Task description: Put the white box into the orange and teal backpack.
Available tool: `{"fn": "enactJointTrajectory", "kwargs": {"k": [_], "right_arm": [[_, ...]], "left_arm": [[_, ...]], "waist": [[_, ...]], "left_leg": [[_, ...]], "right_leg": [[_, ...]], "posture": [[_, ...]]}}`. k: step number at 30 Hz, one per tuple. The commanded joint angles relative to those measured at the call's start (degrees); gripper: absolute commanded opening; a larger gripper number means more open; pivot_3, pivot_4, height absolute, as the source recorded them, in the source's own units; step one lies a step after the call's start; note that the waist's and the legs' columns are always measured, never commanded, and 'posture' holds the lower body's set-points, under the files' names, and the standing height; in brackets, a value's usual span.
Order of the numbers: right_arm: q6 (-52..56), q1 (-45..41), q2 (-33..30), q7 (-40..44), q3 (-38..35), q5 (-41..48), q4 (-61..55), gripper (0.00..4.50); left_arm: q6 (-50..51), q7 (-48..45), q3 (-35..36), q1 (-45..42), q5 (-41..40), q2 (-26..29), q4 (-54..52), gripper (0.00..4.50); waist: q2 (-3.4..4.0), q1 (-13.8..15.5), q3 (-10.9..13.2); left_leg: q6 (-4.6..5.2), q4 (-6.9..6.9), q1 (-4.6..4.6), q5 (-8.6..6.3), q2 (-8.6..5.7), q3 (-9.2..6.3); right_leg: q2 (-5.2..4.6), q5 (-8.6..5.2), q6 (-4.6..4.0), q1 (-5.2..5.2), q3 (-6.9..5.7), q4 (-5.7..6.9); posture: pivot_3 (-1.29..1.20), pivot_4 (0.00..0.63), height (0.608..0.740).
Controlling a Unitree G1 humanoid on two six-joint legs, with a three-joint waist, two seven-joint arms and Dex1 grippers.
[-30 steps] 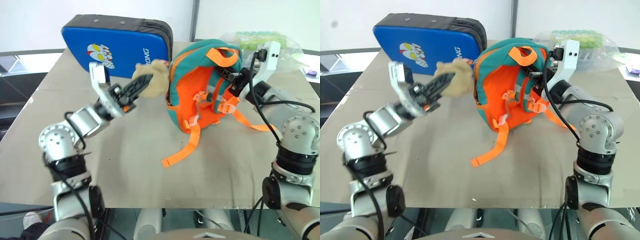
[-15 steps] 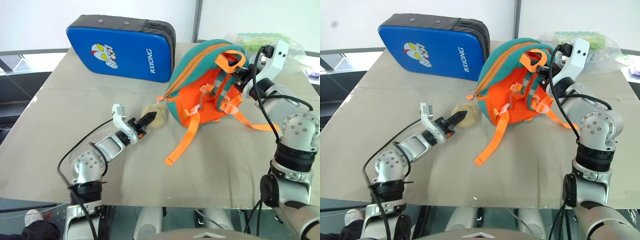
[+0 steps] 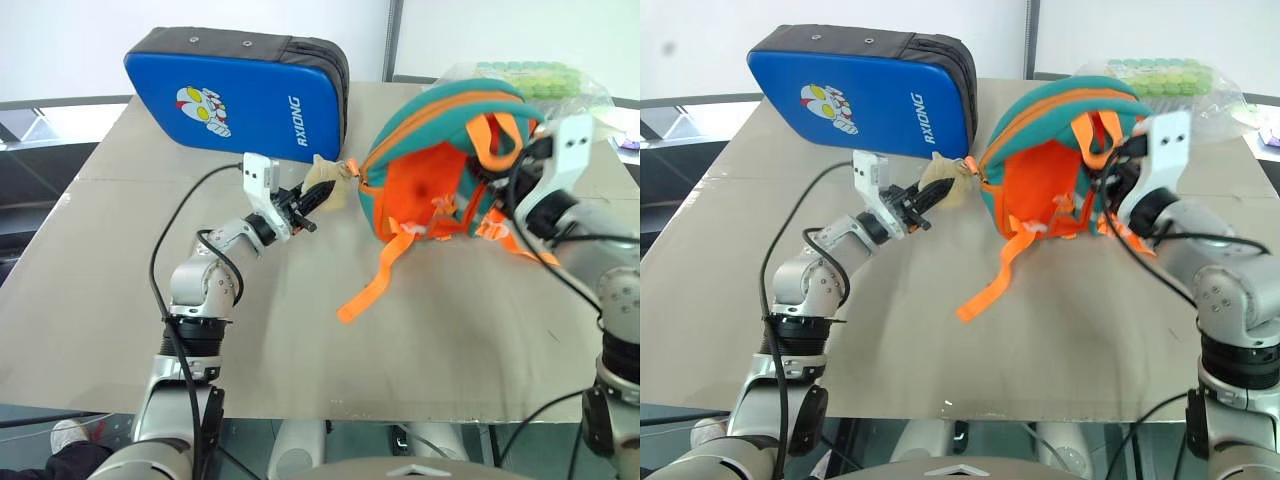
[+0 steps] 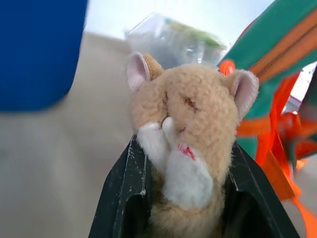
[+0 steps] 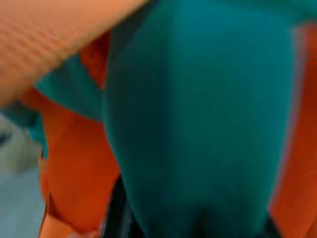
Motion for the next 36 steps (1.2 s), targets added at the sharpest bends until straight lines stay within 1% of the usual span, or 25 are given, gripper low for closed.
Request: {"fn": "enactJointTrajectory", "kwargs": {"k": [1,5,6,9,12,13,15,18,22,25,28,31,36], "right_arm": [[-2.55,0.91,-3.43,8.06,0.36,0.23,-6.32,2.63],[-1.44,7.32,-14.35,22.61,-5.46,4.46,-9.18,4.44],[-1.6,9.46,-16.88,26.05,-7.28,5.3,-9.62,4.48],[-1.2,13.81,-20.44,30.6,-12.19,7.94,-9.77,4.48],[-2.77,20.0,-22.66,35.45,-17.51,7.02,-9.75,4.48],[-4.48,22.6,-22.81,36.86,-19.3,5.2,-9.68,4.48],[-6.8,25.5,-22.81,38.27,-21.18,3.05,-9.56,4.48],[-7.06,32.54,-21.49,39.45,-27.23,0.77,-8.08,4.48],[-7.74,38.68,-20.08,40.94,-32.13,-0.77,-6.73,4.48],[-10.48,43.55,-17.61,43.44,-33.1,-1.62,-8.04,4.48],[-14.98,46.23,-14.69,44.78,-32.58,-3.28,-8.63,4.48],[-18.47,47.01,-12.96,45.82,-31.78,-4.73,-7.05,4.48],[-22.1,46.39,-13.06,47.41,-28.48,-7.74,-4.28,4.48]], "left_arm": [[-1.79,-4.38,1.01,1.57,0.49,1.46,-4.12,2.46],[0.53,-9.23,3.05,7.92,-0.56,7.56,-11.26,4.37],[1.56,-9.46,3.94,9.44,-1.2,8.85,-12.72,4.45],[3.6,-9.7,5.99,13.56,-2.03,11.45,-16.51,4.45],[4.81,-11.03,8.89,20.07,-3.14,14.04,-20.94,4.45],[5.3,-11.49,10.29,23.35,-3.81,14.89,-22.82,4.45],[5.95,-11.69,11.82,26.84,-4.58,15.71,-24.94,4.45],[5.19,-11.92,15.69,34.7,-4.65,16.49,-28.35,4.45],[4.99,-12.41,17.78,39.01,-5.34,16.92,-30.66,4.45],[5.33,-12.6,19.01,40.54,-5.85,17.14,-31.69,4.45],[4.71,-13.1,20.74,42.61,-5.33,17.55,-31.36,4.45],[3.93,-13.31,22.53,45.43,-4.63,17.52,-31.48,4.45],[4.95,-12.95,24.93,47.46,-5.42,17.87,-31.55,4.45]], "waist": [[0.0,-0.37,0.0],[0.0,-0.46,0.01],[0.01,-0.34,0.01],[0.01,-0.13,0.01],[0.0,-0.05,0.01],[0.0,-0.04,0.01],[-0.01,-0.06,0.0],[-0.03,0.09,-0.01],[-0.06,0.44,-0.05],[-0.12,0.93,-0.1],[-0.12,1.04,-0.1],[-0.12,0.88,-0.1],[-0.14,1.04,-0.11]], "left_leg": [[0.0,0.03,0.0,0.0,0.01,0.0],[0.0,0.03,0.03,0.0,0.09,-0.07],[0.0,0.0,0.03,0.0,0.11,-0.07],[0.0,0.01,0.04,-0.01,0.13,-0.09],[0.0,0.06,0.09,-0.01,0.13,-0.08],[0.0,0.07,0.09,-0.01,0.13,-0.08],[0.0,0.07,0.13,-0.01,0.14,-0.06],[0.0,0.07,0.17,-0.01,0.15,-0.08],[0.0,0.11,0.22,-0.01,0.16,-0.05],[0.0,0.2,0.4,-0.01,0.18,-0.06],[-0.01,0.15,0.65,-0.02,0.27,0.0],[-0.01,0.06,0.78,-0.02,0.34,0.15],[-0.01,0.05,0.85,-0.02,0.38,0.21]], "right_leg": [[0.0,0.0,0.01,0.01,0.01,0.0],[0.04,-0.01,0.0,0.02,-0.01,0.01],[0.05,-0.01,-0.01,0.02,-0.03,-0.01],[0.04,-0.02,-0.01,0.06,-0.07,-0.04],[0.01,-0.02,0.01,0.13,-0.06,-0.06],[0.01,-0.02,0.01,0.14,-0.06,-0.06],[0.01,-0.03,0.0,0.15,-0.05,-0.07],[0.03,-0.03,0.0,0.16,-0.06,-0.05],[0.0,-0.11,-0.13,0.24,-0.06,-0.07],[0.03,-0.18,-0.23,0.45,-0.11,-0.06],[0.01,-0.21,-0.22,0.66,-0.08,-0.09],[0.01,-0.22,-0.2,0.69,0.03,-0.1],[0.0,-0.22,-0.21,0.69,0.09,-0.1]], "posture": [[0.0,0.15,0.74],[0.0,0.15,0.74],[0.0,0.15,0.74],[0.0,0.15,0.74],[0.0,0.15,0.74],[0.0,0.15,0.74],[0.0,0.15,0.74],[0.0,0.15,0.74],[0.0,0.15,0.74],[0.0,0.15,0.74],[0.0,0.15,0.74],[0.0,0.15,0.74],[0.0,0.15,0.74]]}}
